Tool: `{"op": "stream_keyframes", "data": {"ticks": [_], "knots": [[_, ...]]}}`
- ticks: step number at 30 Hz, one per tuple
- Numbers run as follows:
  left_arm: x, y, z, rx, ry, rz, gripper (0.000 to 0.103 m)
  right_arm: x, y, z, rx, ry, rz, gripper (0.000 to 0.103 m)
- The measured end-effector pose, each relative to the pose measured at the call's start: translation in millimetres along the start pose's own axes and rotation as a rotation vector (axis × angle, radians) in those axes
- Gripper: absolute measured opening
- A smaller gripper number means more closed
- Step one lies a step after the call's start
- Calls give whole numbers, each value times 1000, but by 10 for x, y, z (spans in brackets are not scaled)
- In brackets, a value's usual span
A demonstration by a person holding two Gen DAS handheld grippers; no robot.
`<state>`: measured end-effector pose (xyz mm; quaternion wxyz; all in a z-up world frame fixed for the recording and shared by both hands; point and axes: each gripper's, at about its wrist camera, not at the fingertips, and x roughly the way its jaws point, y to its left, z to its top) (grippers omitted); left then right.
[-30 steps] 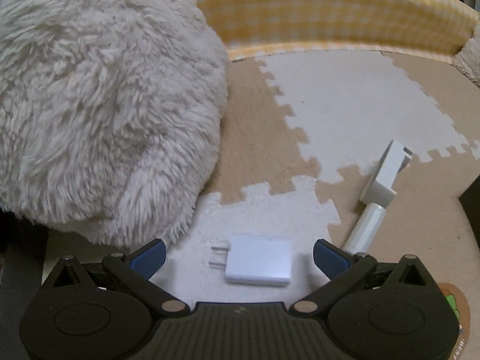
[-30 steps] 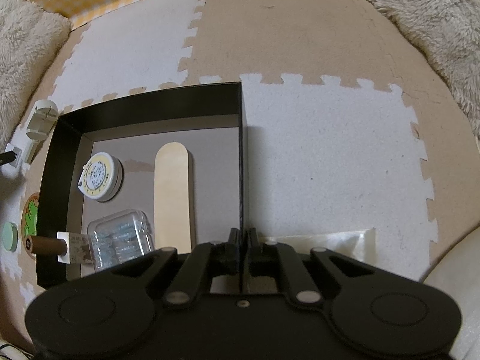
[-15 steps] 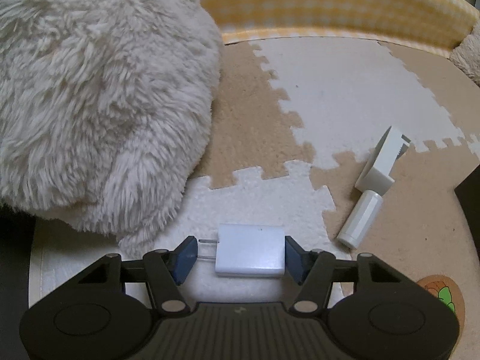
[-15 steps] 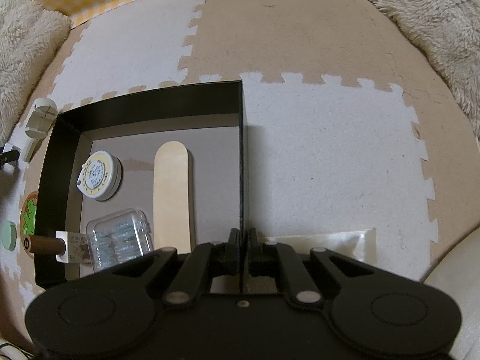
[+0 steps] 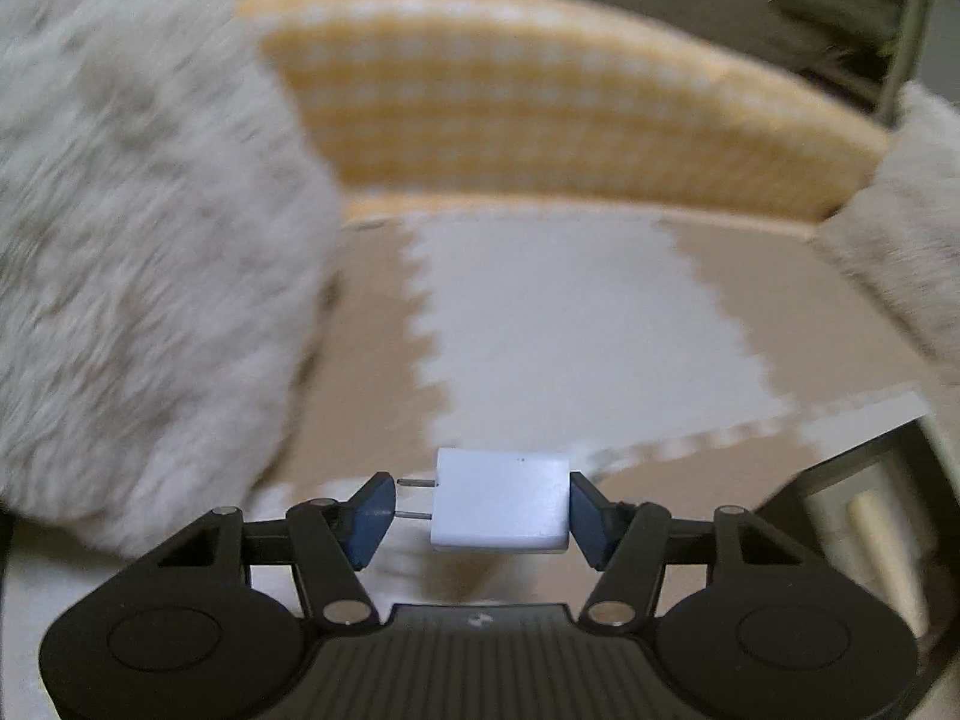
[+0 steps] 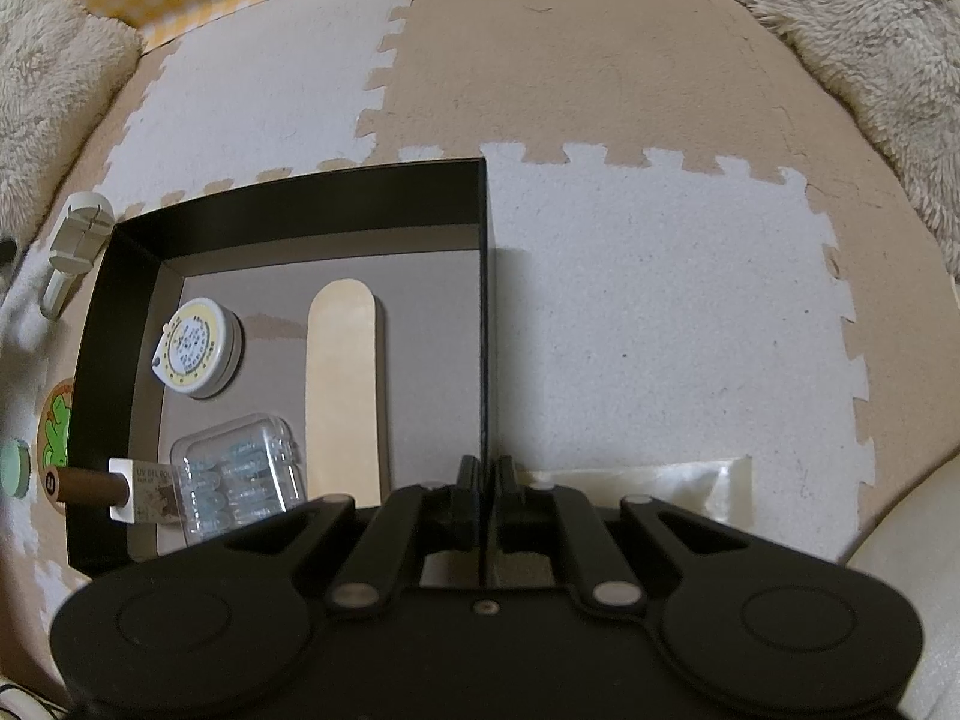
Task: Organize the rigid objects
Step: 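Carry the charger plug into the black box and release it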
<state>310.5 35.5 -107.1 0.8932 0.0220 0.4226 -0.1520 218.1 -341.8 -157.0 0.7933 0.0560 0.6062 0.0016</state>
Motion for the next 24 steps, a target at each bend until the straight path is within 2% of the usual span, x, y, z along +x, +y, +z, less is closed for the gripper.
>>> {"op": "stream_keyframes", "data": {"ticks": [5, 11, 15, 19, 24], "knots": [[-148, -490, 89, 44, -37, -118, 62, 0, -4, -2, 0, 0, 0, 5], [-218, -1107, 6, 165, -45, -229, 62, 0, -2, 0, 0, 1, -1, 5], [-195, -1490, -74, 281, -48, -282, 62, 0, -2, 3, -2, 1, -3, 5], [-131, -1798, -171, 459, -68, -313, 62, -5, 0, 5, -4, 2, -4, 5], [39, -1979, -249, 600, -63, -370, 62, -2, 12, 11, -9, 3, -8, 5]]}}
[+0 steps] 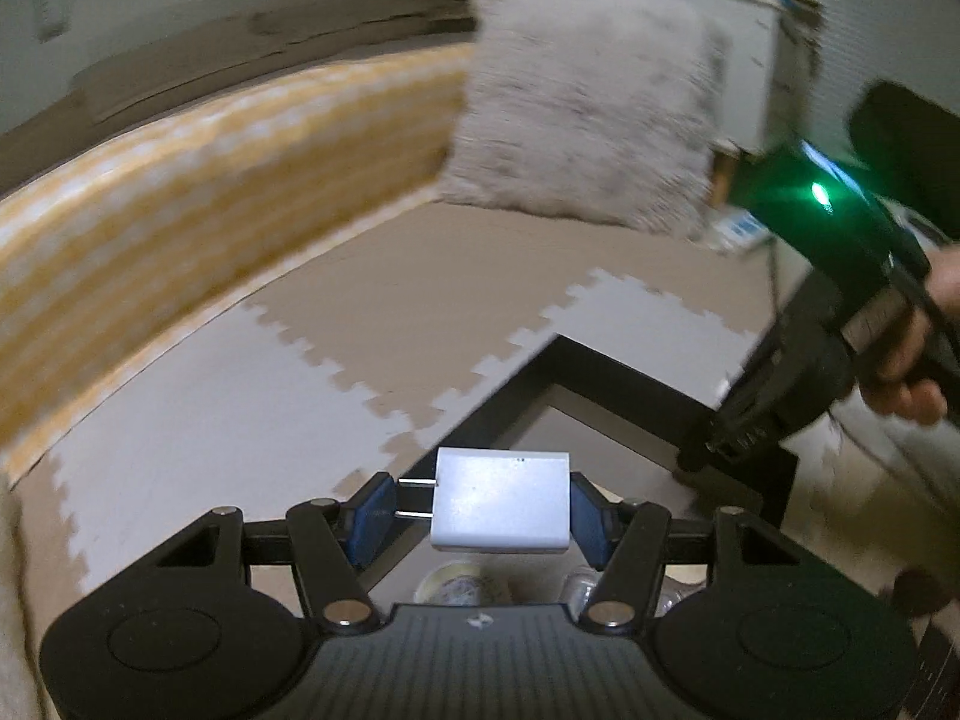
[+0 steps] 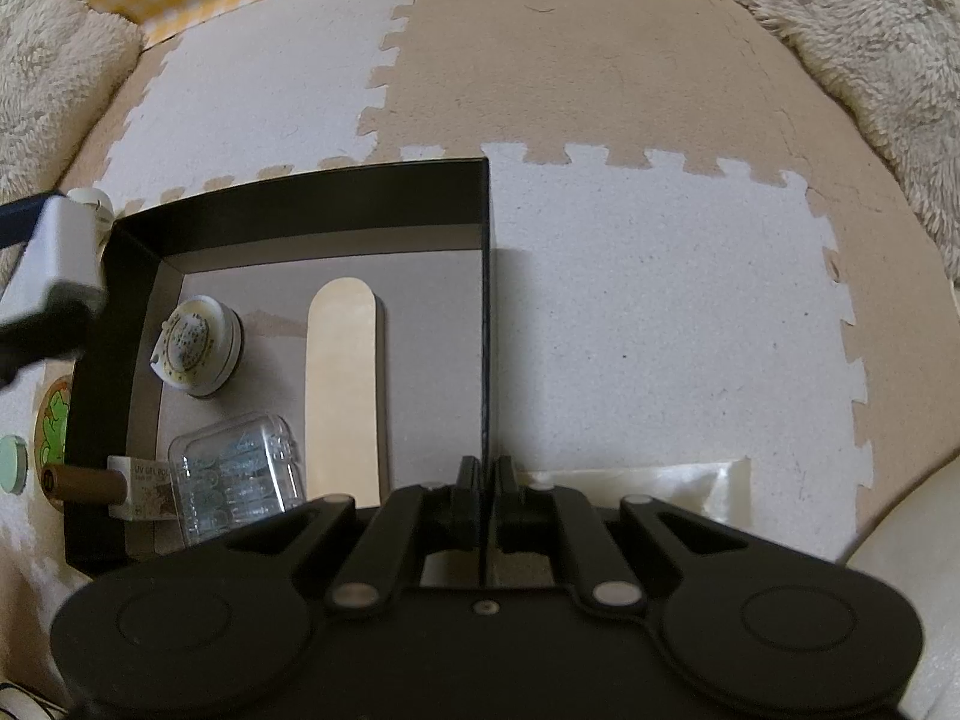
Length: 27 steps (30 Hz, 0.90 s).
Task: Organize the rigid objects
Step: 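Carry the charger plug into the black box and release it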
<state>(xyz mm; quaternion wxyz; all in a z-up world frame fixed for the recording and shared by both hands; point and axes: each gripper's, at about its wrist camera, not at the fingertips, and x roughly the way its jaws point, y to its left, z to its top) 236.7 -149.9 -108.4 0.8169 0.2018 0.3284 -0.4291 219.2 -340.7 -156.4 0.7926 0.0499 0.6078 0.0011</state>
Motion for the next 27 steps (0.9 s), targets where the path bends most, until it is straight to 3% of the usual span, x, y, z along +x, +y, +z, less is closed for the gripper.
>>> {"op": "stream_keyframes", "data": {"ticks": [5, 8, 19, 21, 24, 27], "knots": [[258, -179, -12, 189, 46, -39, 62, 1, 10, 0, -3, 2, -1, 5], [369, -193, -48, 238, 75, -48, 62, 0, 17, -1, -8, 2, -2, 5], [627, -136, -146, 246, 99, -61, 62, 4, 15, -2, -6, 5, -6, 5], [656, -115, -151, 227, 109, -61, 63, 6, 17, 0, -6, 5, -5, 5], [667, -68, -155, 183, 112, -62, 73, 7, 13, 1, -6, 5, -5, 4], [647, -42, -158, 154, 115, -84, 74, 10, 12, 3, -7, 7, -7, 4]]}}
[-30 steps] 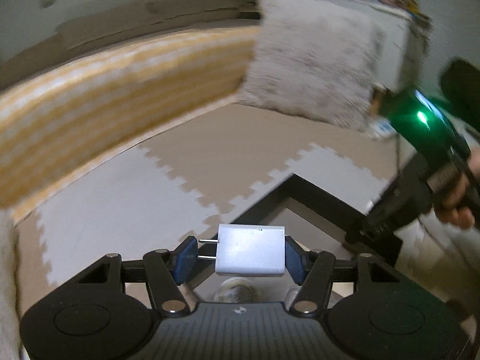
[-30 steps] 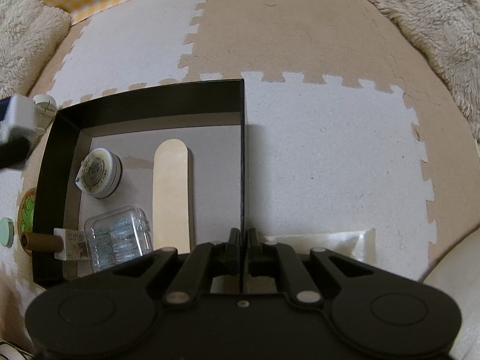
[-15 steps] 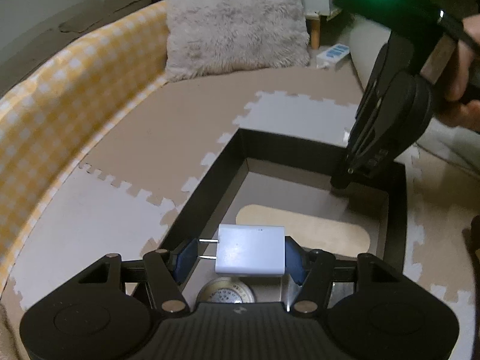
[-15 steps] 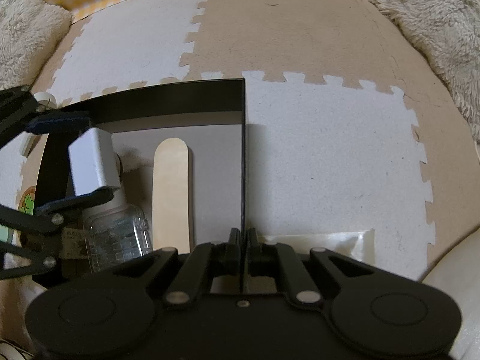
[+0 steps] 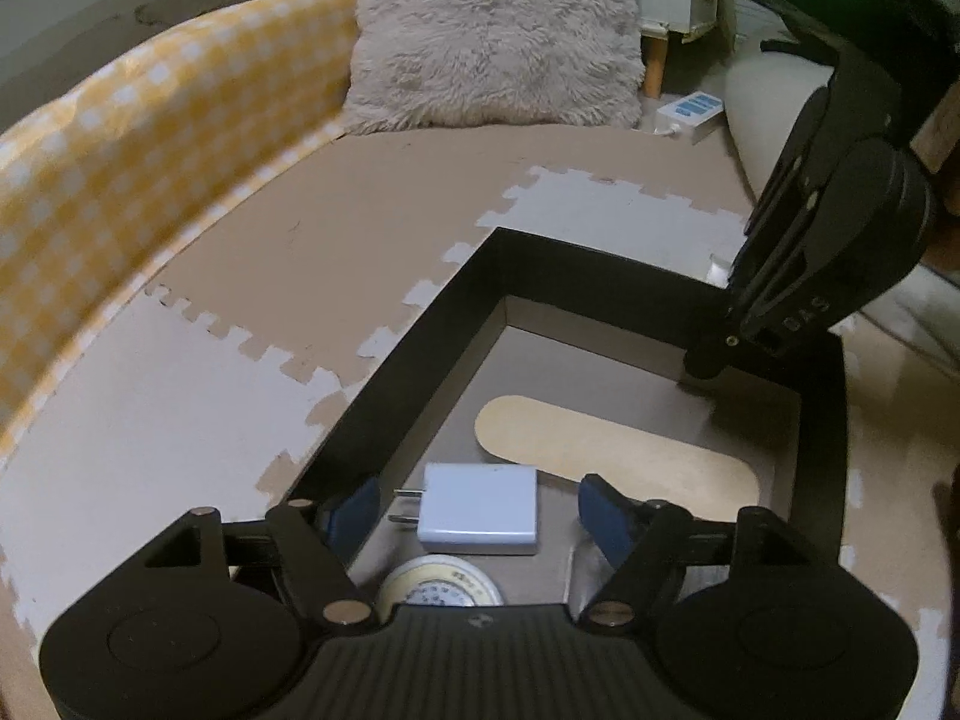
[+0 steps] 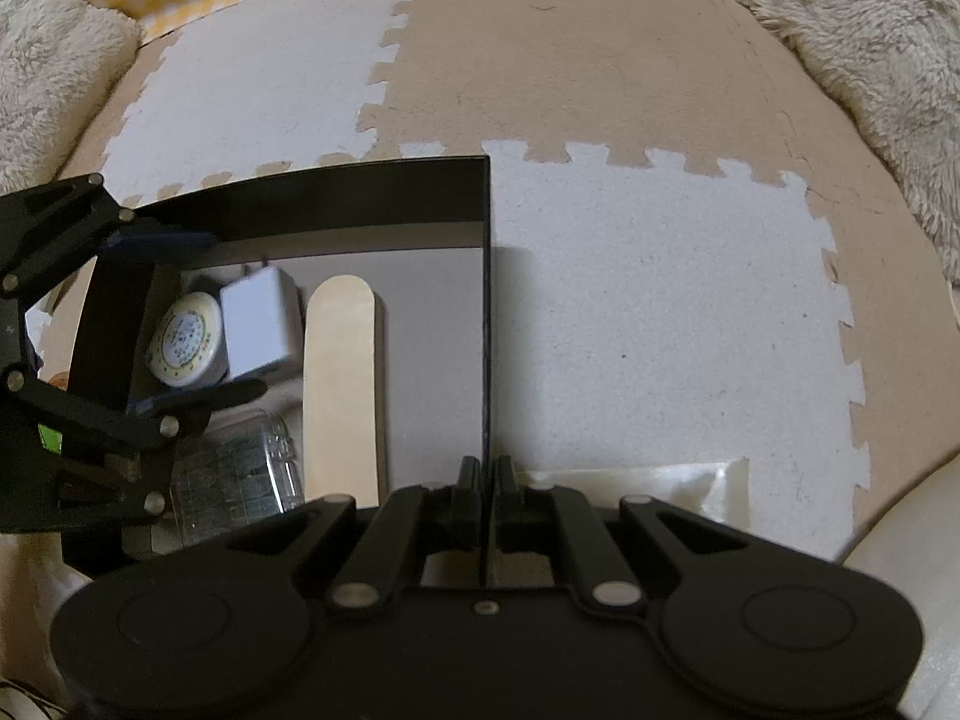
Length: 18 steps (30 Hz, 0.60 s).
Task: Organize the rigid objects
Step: 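Carry the charger plug into the black box and release it, then move the left tool to the white plastic holder and grasp its stem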
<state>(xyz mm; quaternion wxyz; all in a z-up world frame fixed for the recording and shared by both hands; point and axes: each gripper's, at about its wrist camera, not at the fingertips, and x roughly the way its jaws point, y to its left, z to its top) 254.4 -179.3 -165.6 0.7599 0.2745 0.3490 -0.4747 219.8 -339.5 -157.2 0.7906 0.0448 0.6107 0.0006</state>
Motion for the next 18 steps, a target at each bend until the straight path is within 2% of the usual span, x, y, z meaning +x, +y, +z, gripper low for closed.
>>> {"op": "stream_keyframes", "data": {"ticks": [11, 18], "knots": [[-153, -3, 35, -48, 3, 3, 75, 17, -15, -9, -3, 2, 2, 5], [-381, -43, 164, -65, -23, 17, 82, 23, -4, -19, -7, 1, 0, 5]]}}
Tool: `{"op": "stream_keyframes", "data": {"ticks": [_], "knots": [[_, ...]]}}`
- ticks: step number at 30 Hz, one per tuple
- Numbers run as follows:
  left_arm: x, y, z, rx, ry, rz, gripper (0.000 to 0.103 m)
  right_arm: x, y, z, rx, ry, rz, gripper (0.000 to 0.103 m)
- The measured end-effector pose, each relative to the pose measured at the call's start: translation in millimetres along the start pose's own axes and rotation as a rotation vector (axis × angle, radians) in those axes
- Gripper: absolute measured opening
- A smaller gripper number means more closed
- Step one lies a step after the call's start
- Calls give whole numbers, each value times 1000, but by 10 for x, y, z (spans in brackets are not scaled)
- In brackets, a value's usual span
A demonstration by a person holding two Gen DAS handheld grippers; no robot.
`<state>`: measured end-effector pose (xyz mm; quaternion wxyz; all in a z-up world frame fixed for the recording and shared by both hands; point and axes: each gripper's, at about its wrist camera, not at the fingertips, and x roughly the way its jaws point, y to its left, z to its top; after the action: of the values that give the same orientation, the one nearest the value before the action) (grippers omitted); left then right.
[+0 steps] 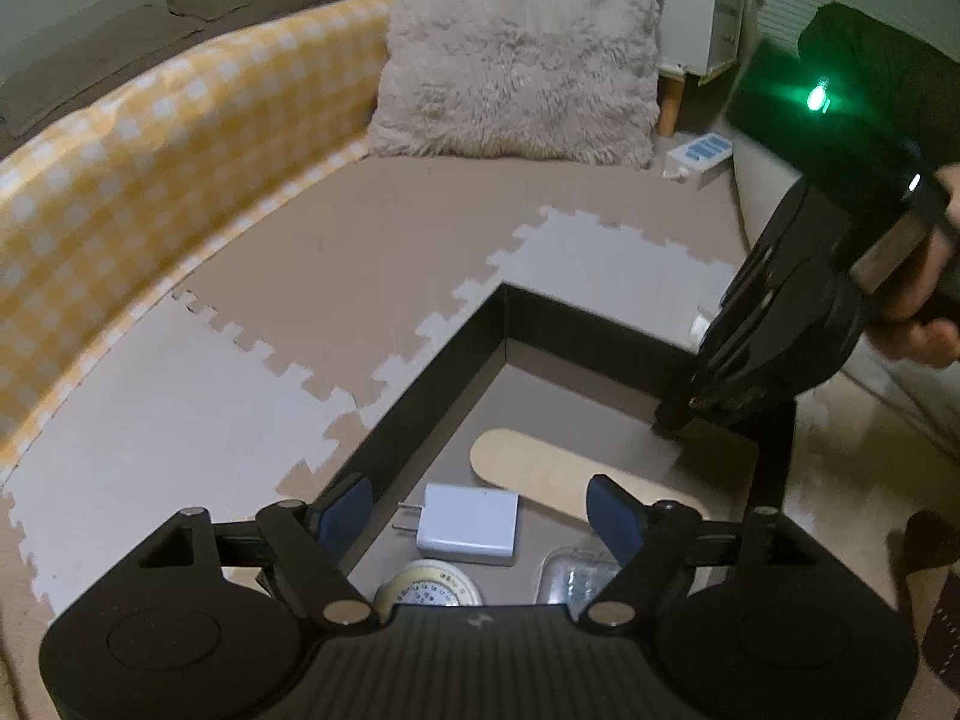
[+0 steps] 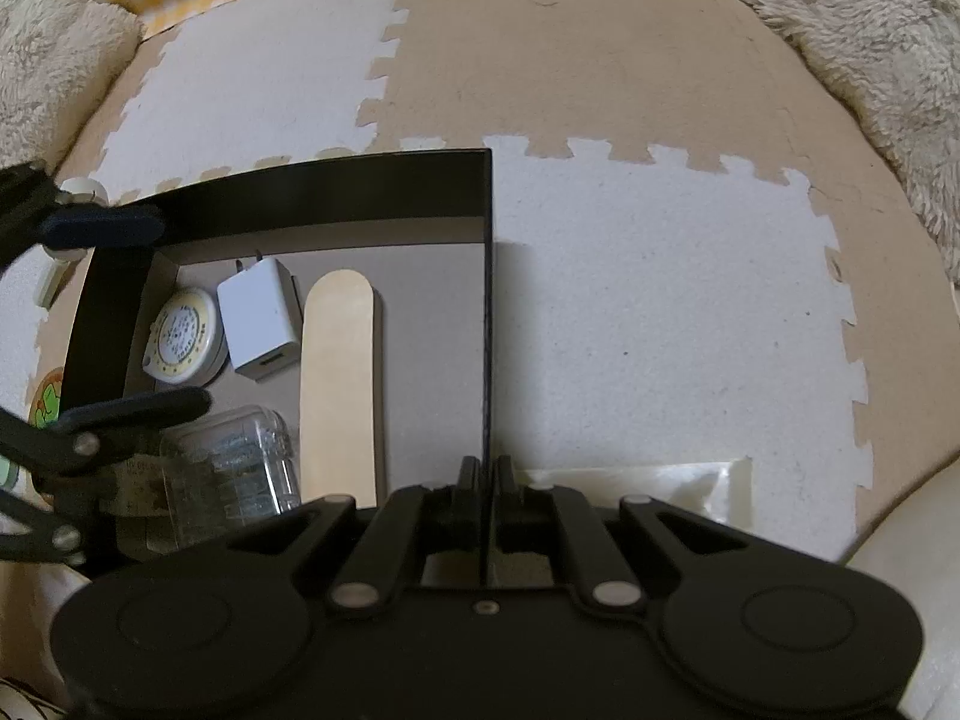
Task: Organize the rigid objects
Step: 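Move the left tool to the white plastic holder and grasp its stem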
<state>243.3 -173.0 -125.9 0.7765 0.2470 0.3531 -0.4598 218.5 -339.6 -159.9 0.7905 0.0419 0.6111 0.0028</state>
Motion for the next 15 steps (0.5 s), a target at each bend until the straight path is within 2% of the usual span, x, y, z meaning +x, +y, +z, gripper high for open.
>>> {"op": "stream_keyframes", "data": {"ticks": [2, 8, 15], "knots": [[-76, -20, 31, -4, -7, 12, 87, 11, 4, -2, -1, 1, 0, 5], [-322, 32, 76, -44, -26, 65, 90, 56, 2, -5, -2, 15, 0, 4], [-614, 229, 34, -147, -67, 163, 95, 126, 30, -23, -22, 38, -20, 4]]}}
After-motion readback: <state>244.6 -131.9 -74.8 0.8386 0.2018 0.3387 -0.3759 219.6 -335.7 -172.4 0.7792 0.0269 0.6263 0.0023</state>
